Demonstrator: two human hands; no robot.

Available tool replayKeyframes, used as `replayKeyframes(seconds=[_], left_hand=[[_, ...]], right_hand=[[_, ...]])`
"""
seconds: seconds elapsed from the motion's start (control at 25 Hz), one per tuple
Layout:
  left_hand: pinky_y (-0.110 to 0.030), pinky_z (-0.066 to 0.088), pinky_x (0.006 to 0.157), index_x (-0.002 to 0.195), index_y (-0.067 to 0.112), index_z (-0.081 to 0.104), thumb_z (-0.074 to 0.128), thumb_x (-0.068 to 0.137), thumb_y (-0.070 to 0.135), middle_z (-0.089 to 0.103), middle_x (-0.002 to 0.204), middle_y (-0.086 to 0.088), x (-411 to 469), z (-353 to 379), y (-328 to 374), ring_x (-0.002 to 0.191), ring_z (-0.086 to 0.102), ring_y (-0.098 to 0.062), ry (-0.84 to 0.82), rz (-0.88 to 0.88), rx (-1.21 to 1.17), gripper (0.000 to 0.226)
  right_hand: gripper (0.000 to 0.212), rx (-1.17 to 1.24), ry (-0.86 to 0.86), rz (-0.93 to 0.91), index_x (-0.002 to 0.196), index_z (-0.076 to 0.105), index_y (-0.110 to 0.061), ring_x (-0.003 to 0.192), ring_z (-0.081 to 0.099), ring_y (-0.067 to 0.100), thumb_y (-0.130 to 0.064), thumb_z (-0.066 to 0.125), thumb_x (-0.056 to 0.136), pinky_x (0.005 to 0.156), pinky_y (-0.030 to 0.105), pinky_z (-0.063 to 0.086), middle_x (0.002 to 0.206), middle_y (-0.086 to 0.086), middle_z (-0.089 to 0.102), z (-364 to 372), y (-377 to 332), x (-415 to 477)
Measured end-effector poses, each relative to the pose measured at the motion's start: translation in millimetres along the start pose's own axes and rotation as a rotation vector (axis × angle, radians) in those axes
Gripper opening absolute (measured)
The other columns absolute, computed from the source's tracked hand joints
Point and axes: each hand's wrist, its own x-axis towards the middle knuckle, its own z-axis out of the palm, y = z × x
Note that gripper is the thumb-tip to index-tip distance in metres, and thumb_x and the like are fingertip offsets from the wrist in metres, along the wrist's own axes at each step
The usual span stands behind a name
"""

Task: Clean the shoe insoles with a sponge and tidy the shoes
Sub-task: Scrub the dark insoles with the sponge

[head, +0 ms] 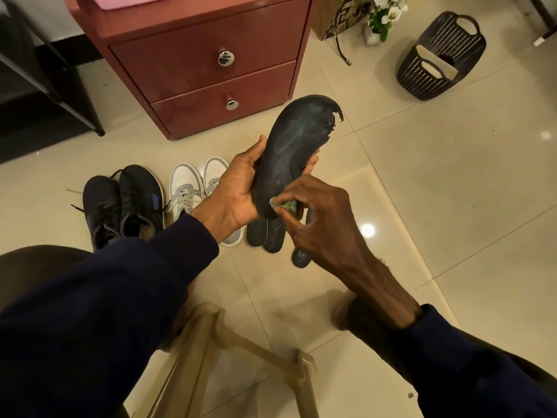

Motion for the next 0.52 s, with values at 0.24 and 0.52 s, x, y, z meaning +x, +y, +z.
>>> replayKeyframes(seconds=[0.24, 0.52], left_hand=[[-0.041, 0.056, 0.100, 0.122, -0.001, 0.066, 0.046, 0.107, 0.044, 0.071, 0.121, -0.021, -2, 2, 0, 0.109, 0.072, -0.031, 0.038, 0.069, 0.125, 0.052], [-0.046, 0.033, 0.121, 0.141, 0.003, 0.056, 0.054, 0.104, 0.046, 0.058, 0.144, -0.020, 5, -7, 0, 0.137, 0.053, -0.033, 0.005, 0.011, 0.134, 0.057]], right_hand=[[0.023, -0.138, 0.091, 0.042, 0.096, 0.076, 0.001, 0.081, 0.070, 0.029, -0.003, 0.086, 0.076, 0.080, 0.031, 0.055, 0.092, 0.017, 0.073, -3, 11, 7], [0.020, 0.016, -0.008, -0.024, 0.095, 0.077, 0.000, 0.082, 0.068, 0.020, -0.006, 0.085, 0.078, 0.079, 0.023, 0.057, 0.092, 0.014, 0.073, 5, 2, 7]])
